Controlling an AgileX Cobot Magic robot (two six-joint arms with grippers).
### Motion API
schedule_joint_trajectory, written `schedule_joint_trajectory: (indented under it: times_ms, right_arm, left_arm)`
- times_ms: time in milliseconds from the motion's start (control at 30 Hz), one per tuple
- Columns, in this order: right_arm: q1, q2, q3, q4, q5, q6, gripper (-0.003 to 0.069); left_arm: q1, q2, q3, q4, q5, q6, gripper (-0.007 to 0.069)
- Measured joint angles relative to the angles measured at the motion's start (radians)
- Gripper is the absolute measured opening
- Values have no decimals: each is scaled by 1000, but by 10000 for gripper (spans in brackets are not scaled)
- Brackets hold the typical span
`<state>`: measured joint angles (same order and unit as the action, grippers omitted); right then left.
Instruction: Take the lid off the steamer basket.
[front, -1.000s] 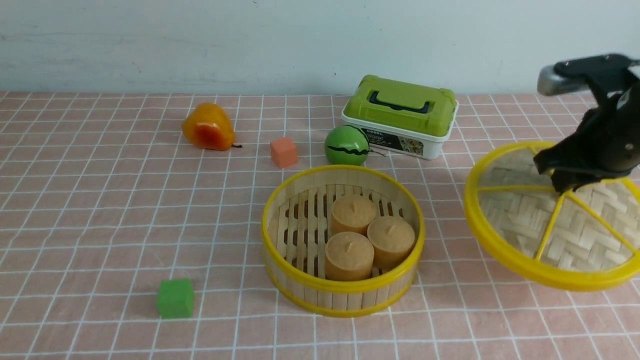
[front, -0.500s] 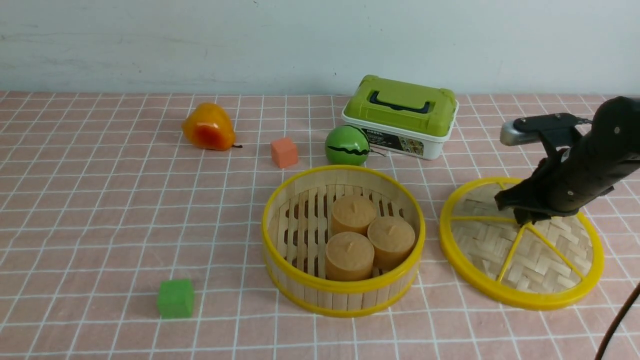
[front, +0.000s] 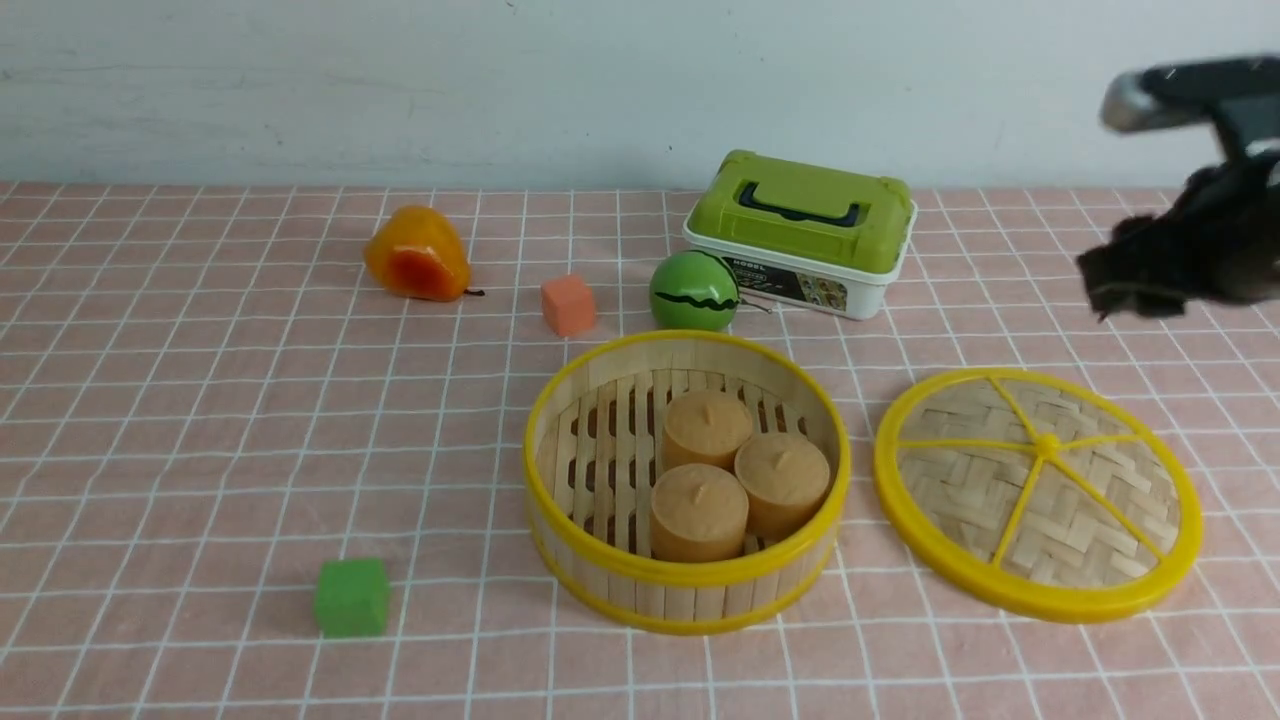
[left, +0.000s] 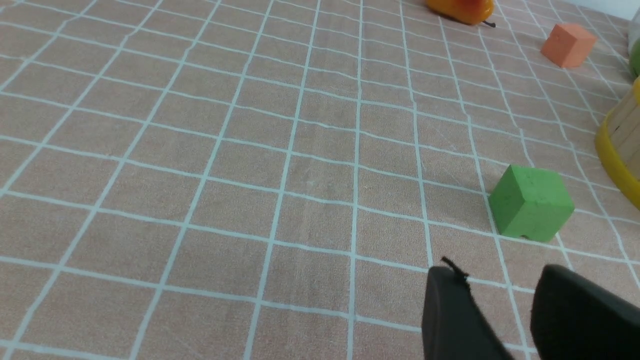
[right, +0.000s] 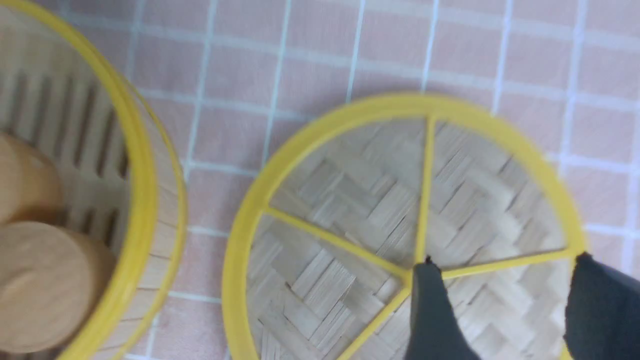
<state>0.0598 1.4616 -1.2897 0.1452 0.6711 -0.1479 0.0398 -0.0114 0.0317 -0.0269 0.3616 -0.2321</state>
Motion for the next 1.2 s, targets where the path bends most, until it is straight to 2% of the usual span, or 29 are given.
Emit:
schedule_joint_trajectory:
  times_ms: [100,167,300,400,633,1200]
  right_arm:
    - [0,-212,31,-2,0,-12,204]
    - [0,-269,57,-2,1,-14,171]
    - [0,-491,226,1,3,-14,25]
    - [0,-611,351,14,4,-14,-19]
    - [0,-781,511,20,-81,-14,-22]
    - [0,-820,519,-7,-87,-17,-8]
  left_arm:
    - [0,0,0,0,0,0,239]
    - [0,0,0,0,0,0,239]
    - [0,0,0,0,0,0,239]
    - [0,0,0,0,0,0,239]
    - [0,0,0,0,0,0,239]
    - [0,0,0,0,0,0,239]
